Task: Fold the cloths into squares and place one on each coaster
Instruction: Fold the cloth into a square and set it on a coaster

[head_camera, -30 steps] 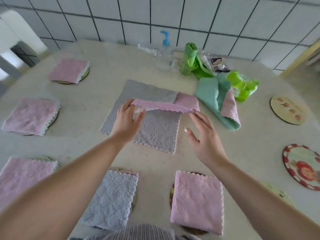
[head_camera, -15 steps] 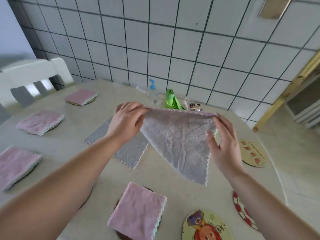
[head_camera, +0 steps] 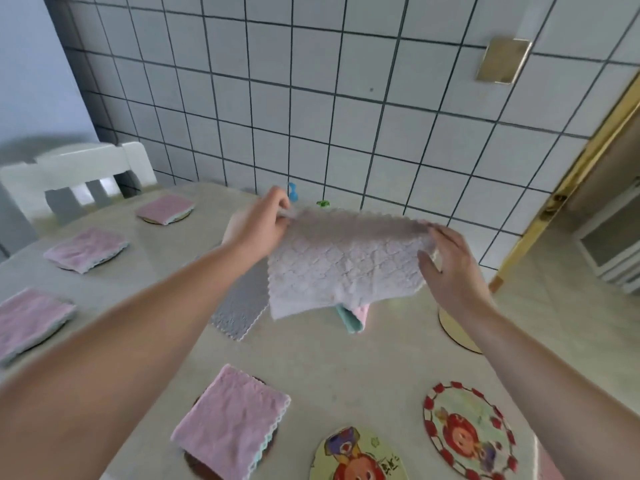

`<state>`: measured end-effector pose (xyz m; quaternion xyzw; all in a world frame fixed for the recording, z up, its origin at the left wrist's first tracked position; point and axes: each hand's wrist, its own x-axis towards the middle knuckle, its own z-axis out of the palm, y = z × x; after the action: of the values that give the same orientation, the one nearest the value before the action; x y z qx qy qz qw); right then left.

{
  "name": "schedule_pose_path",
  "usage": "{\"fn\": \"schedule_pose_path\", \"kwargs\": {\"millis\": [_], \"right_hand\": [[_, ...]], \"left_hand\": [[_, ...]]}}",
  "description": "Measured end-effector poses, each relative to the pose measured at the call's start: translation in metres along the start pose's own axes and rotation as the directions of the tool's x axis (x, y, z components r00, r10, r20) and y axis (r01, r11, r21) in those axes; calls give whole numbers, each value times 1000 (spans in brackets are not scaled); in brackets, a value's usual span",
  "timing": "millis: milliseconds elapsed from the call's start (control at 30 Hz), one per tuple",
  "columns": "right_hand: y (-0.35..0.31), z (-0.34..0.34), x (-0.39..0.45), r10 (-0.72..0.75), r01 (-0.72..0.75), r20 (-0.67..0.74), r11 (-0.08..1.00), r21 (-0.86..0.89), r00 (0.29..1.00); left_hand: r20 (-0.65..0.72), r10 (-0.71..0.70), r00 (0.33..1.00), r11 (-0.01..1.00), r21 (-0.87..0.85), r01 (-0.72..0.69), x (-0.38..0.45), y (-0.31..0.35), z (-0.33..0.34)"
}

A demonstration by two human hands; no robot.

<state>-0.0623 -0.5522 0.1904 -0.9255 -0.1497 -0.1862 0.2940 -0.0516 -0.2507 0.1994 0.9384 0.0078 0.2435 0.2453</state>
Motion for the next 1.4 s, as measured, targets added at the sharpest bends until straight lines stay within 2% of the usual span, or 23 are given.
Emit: {"fn": "schedule_pose_path", "kwargs": {"millis": [67, 167, 333, 433, 533, 600, 667, 733, 800, 933, 1000, 1100, 1200, 1400], "right_hand": [[6, -11, -1, -27, 27, -40, 1000, 13, 999], [22, -18, -11, -22, 23, -70, 1000, 3, 997], [50, -15, -48, -1, 1, -43, 1000, -12, 999], [60, -5, -82, 88, -87, -36, 996, 23, 995], [71, 8, -127, 190, -191, 28, 981, 23, 981], [81, 20, -158, 268, -265, 159, 963, -40, 950], [89, 34, -187, 321, -289, 340, 947, -142, 884], [92, 44, -210, 375, -313, 477, 927, -206, 795], [97, 48, -224, 424, -361, 522, 905, -224, 740], [106, 49, -225, 474, -455, 507, 874, -169, 720], [107, 51, -219, 501, -524, 515, 844, -114, 696], [110, 57, -205, 514, -544, 467, 835, -82, 719], [113, 62, -188, 516, -521, 463, 844, -128, 721], [130, 72, -162, 530, -528, 527, 832, -172, 664]], "left_hand": [[-43, -23, 999, 992, -124, 17, 4, 9, 1], [2, 3, 1000, 967, -256, -2, 1, 18, 4], [130, 100, 986, 958, -281, -60, -33, 10, 30], [269, 71, 961, 950, -311, 17, -68, -6, 48], [471, 78, 879, 932, -347, 103, -114, -22, 69], [605, 51, 795, 910, -356, 213, -146, -31, 84], [725, 32, 688, 913, -301, 276, -177, -41, 99], [809, 29, 587, 939, -224, 262, -203, -50, 110], [836, 35, 548, 939, -215, 267, -216, -56, 117], [805, -16, 594, 939, -192, 285, -221, -60, 125], [776, -73, 626, 923, -185, 337, -218, -61, 130], [721, -137, 679, 912, -175, 370, -206, -61, 138], [715, -164, 680, 893, -185, 410, -194, -62, 146], [724, -190, 663, 893, -153, 423, -175, -64, 165]]}}
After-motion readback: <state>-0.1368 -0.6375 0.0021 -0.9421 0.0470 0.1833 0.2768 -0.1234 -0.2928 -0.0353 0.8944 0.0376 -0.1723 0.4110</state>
